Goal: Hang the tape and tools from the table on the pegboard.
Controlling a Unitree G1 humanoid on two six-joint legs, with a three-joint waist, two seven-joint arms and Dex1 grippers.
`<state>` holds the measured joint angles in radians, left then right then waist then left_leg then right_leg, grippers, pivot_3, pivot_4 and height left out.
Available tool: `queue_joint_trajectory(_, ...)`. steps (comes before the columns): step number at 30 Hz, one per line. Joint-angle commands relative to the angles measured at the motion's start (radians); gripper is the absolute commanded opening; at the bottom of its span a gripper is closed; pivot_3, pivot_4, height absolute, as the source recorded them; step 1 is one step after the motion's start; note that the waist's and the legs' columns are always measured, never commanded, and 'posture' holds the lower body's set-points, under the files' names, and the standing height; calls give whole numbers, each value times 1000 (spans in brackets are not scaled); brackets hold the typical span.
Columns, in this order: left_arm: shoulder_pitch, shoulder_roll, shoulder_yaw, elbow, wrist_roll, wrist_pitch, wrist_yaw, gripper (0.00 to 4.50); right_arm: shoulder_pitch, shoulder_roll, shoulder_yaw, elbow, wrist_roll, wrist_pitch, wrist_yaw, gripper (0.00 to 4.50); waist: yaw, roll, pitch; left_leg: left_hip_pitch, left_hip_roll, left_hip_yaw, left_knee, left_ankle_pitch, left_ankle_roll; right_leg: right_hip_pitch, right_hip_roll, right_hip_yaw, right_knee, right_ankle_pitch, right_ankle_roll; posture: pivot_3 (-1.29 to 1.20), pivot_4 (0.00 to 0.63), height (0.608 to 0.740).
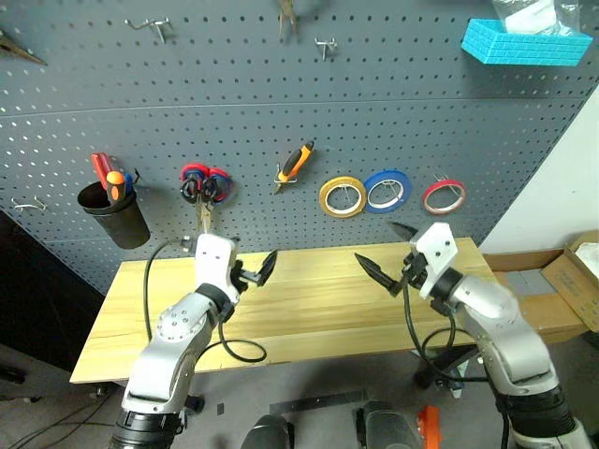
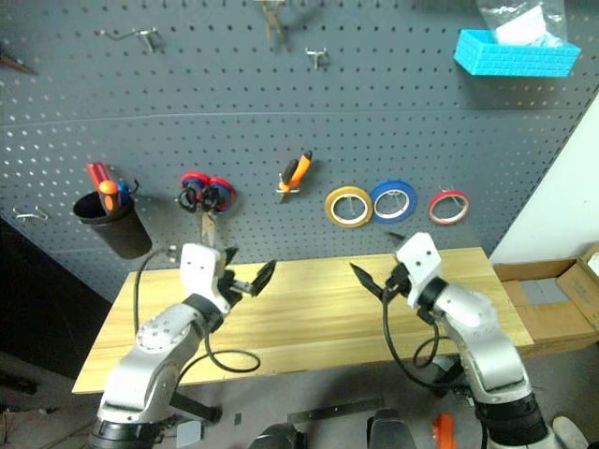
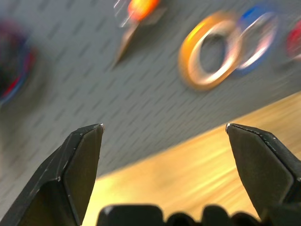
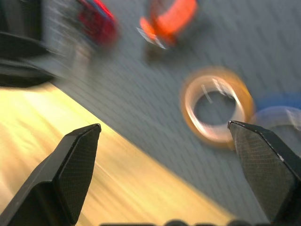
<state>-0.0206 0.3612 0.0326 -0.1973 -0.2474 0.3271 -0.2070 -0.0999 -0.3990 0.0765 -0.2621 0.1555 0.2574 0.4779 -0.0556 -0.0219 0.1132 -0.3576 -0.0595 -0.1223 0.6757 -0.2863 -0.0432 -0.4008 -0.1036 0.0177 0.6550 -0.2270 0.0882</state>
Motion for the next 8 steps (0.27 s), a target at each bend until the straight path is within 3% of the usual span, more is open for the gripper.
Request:
queue_joint_trajectory(1, 35, -30, 79, 146, 59, -126, 68, 4480, 50, 27, -40, 128, -57, -150, -66, 4500, 0, 3, -9, 0, 0, 0, 0, 0, 0, 0, 0, 0, 0, 0, 0, -69, 35, 740)
queue_joint_trajectory(8, 100, -85, 149, 332, 128, -292, 163, 4480, 83, 49, -57, 377, -106, -314, -108, 4500, 6, 4, -22, 13, 2, 1, -7, 0, 0, 15, 2, 1, -10, 0, 5, -31, 13, 740)
